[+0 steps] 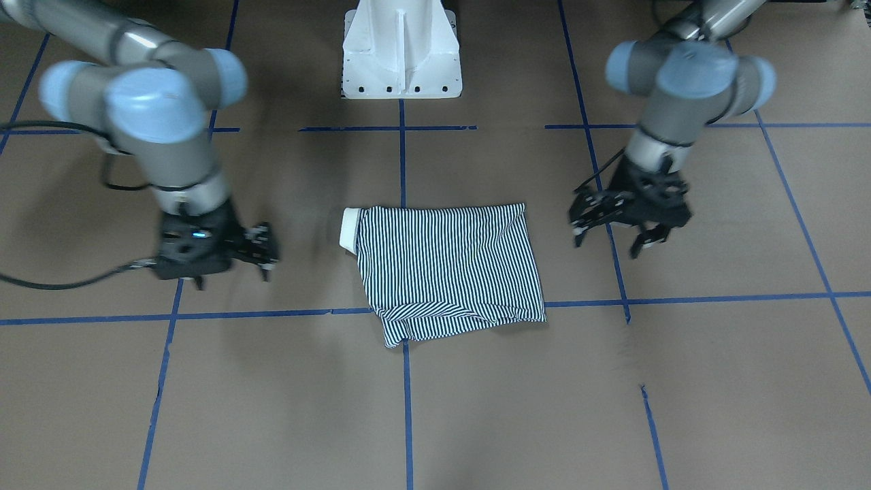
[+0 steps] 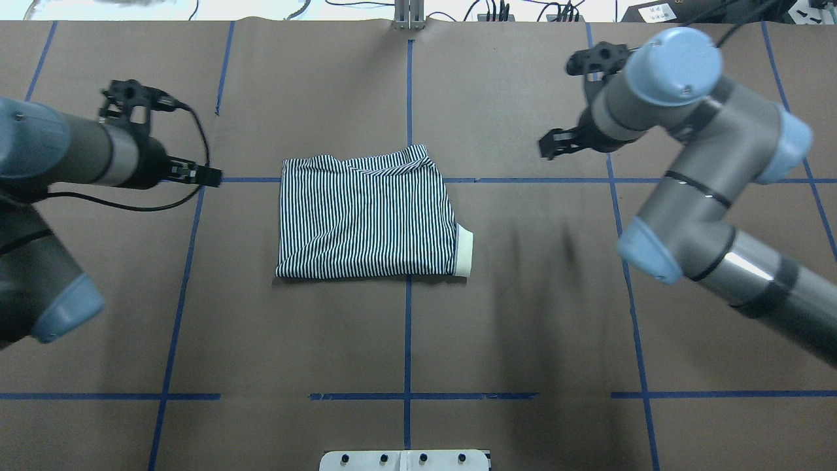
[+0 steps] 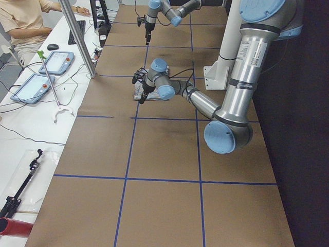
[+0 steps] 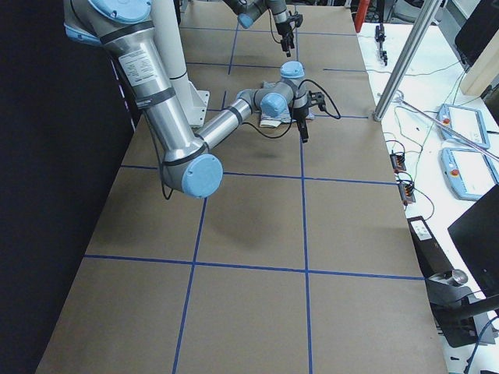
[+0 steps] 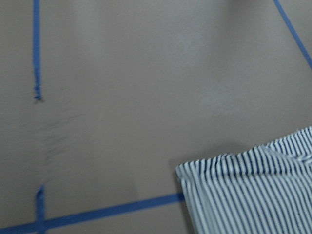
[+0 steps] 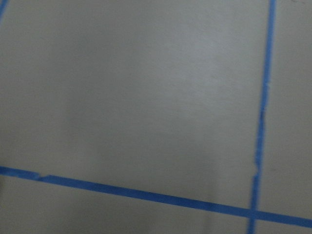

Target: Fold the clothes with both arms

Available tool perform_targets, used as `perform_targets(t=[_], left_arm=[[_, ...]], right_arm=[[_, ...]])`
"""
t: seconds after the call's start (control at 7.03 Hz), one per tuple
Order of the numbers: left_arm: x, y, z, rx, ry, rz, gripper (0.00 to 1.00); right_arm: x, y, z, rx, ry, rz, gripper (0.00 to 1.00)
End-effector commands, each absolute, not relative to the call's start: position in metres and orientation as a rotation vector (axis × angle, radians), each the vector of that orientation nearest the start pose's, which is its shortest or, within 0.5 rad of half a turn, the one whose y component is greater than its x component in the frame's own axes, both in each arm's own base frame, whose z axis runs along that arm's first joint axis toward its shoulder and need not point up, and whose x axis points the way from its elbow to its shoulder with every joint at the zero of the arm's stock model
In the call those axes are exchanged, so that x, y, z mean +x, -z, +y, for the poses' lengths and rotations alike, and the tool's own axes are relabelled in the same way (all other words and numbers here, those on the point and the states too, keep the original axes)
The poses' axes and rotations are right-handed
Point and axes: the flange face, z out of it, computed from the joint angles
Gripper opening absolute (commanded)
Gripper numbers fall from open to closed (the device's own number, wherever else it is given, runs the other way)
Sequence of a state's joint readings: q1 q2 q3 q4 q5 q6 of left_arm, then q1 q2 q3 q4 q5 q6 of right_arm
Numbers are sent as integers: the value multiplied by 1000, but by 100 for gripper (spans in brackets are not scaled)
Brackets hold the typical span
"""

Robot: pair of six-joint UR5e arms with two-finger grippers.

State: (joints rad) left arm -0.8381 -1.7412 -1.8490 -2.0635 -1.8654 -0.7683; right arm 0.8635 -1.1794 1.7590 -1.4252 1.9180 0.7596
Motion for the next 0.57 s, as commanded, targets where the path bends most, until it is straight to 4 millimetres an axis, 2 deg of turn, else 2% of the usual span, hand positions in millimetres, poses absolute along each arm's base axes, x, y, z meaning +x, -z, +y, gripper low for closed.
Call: perform_targets(t=[0.0, 0.14, 0.28, 0.43], left_arm=[[142, -468, -463, 519, -264, 709, 100], [65, -517, -451, 516, -303, 637, 100], [20, -578, -433, 420, -213, 598, 100], [8, -634, -434, 331, -160, 568, 100]], right_arm=[[-173, -454, -510, 251, 148, -689, 100], [-120, -516, -485, 177, 110, -642, 100], [-95, -570, -454, 83, 58, -600, 100], [-93, -581, -451, 59, 46, -591, 100]])
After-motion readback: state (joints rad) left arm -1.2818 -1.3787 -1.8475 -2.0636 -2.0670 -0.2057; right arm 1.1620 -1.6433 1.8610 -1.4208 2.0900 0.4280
